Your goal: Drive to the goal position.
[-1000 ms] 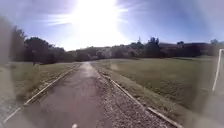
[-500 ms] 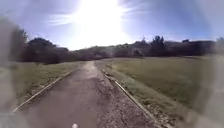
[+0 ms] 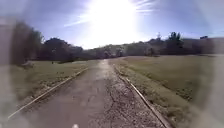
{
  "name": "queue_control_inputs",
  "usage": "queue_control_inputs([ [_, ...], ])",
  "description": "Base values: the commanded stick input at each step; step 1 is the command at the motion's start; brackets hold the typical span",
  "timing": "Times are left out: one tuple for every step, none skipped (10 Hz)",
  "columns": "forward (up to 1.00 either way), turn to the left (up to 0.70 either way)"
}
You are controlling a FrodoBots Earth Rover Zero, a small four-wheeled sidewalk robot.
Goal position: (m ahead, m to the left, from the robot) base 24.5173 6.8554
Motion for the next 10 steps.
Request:
queue_control_inputs([
  [0.70, 0.27],
  [0.70, 0.05],
  [0.70, 0.01],
  [0.70, 0.00],
  [0.70, 0.00],
  [0.70, 0.00],
  [0.70, 0.00],
  [0.70, 0.00],
  [0.70, 0.00],
  [0.70, 0.00],
])
